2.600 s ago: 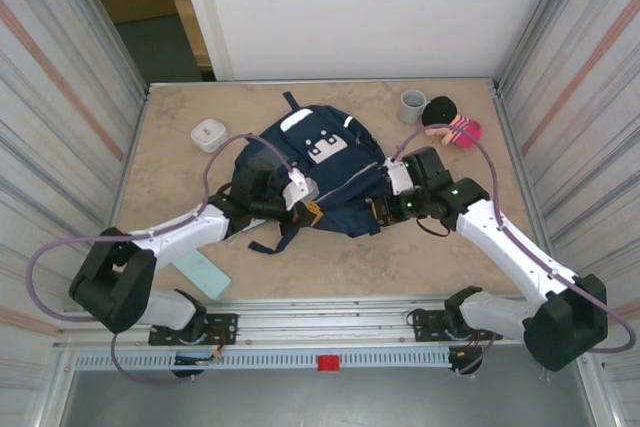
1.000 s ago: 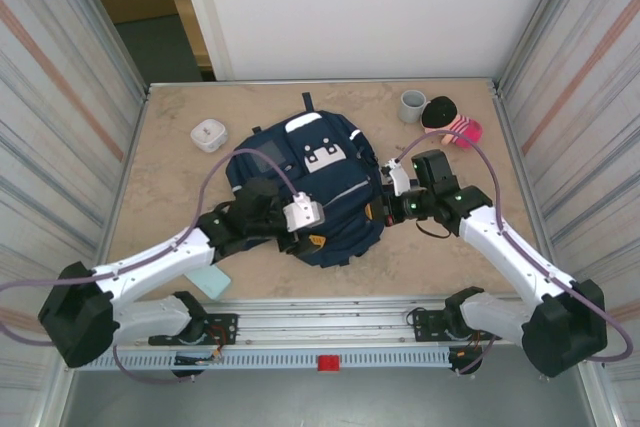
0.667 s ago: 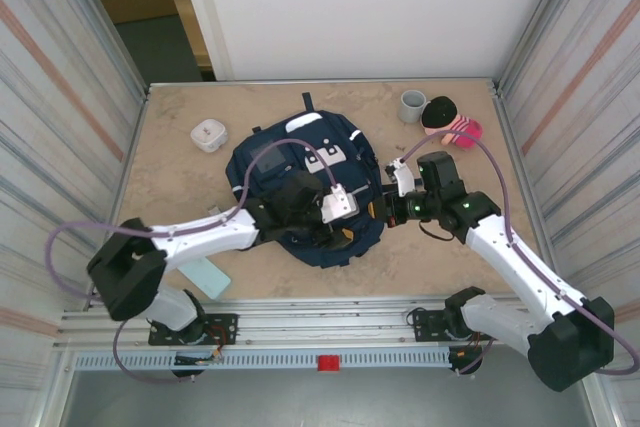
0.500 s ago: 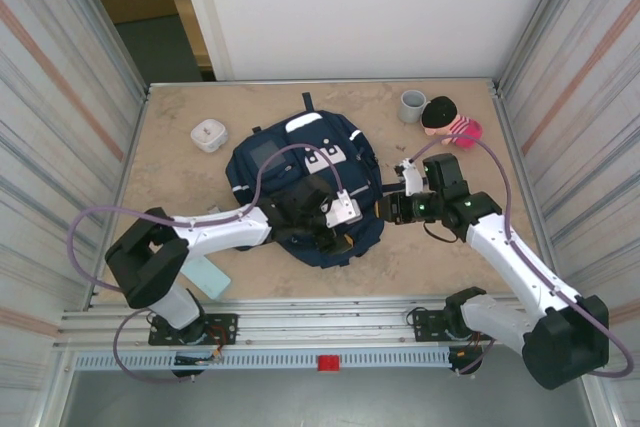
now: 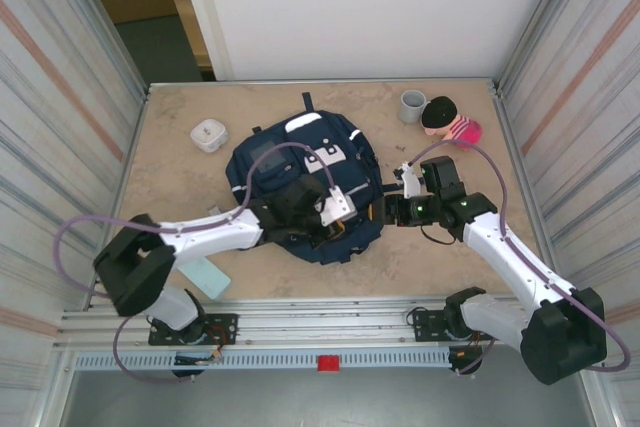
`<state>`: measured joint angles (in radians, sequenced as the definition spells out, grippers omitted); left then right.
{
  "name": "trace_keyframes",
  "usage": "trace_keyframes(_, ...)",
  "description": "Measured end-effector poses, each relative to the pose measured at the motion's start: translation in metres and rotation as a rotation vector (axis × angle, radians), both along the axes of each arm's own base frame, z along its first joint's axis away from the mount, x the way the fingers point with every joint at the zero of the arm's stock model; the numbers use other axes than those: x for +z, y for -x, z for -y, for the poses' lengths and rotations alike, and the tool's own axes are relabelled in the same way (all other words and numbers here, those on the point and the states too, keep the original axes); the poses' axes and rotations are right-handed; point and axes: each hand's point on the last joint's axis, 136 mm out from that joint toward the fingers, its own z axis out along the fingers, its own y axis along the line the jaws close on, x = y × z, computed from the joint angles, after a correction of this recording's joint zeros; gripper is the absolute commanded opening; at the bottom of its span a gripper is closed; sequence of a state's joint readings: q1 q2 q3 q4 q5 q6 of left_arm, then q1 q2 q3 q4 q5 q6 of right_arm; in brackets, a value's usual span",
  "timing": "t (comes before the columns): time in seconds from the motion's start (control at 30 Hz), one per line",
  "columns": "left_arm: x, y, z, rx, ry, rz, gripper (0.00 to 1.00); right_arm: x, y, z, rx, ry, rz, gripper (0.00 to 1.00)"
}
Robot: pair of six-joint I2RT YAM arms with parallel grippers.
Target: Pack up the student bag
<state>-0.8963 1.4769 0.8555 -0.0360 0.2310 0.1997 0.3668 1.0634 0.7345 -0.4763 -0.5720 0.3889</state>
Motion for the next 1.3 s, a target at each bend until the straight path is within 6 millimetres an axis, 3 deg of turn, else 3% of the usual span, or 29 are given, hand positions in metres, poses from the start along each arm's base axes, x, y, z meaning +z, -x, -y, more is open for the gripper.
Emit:
trace_keyframes(0.13,0.039,-0.001,-0.007,0.026,0.171,0.029,0.0,0.008,0.001,-0.013,0.038,-0.038,0.031,0.53)
trace_keyframes(0.2,0.049,0.001,-0.007,0.018,0.222,0.04,0.0,0.012,0.002,-0.019,0.054,-0.055,0.043,0.53)
trace_keyframes(0.53,0.039,0.008,-0.009,0.016,0.275,0.02,0.0,0.023,-0.005,-0.03,0.071,-0.08,0.102,0.57)
trace_keyframes(0.73,0.047,0.006,-0.005,0.018,0.309,0.037,0.0,0.006,-0.007,-0.036,0.084,-0.038,0.041,0.59)
trace_keyframes(0.83,0.047,0.005,-0.005,0.018,0.308,0.038,0.0,0.002,-0.009,-0.038,0.09,-0.028,0.017,0.55)
trace_keyframes(0.93,0.048,0.005,-0.006,0.018,0.309,0.04,0.0,-0.003,-0.009,-0.04,0.099,-0.008,-0.009,0.43)
trace_keyframes(1.07,0.054,0.007,-0.007,0.013,0.315,0.052,0.0,-0.007,-0.008,-0.04,0.105,0.01,-0.028,0.43)
trace_keyframes(1.3,0.065,0.008,-0.011,0.007,0.329,0.081,0.0,-0.006,-0.012,-0.049,0.147,0.031,-0.013,0.18)
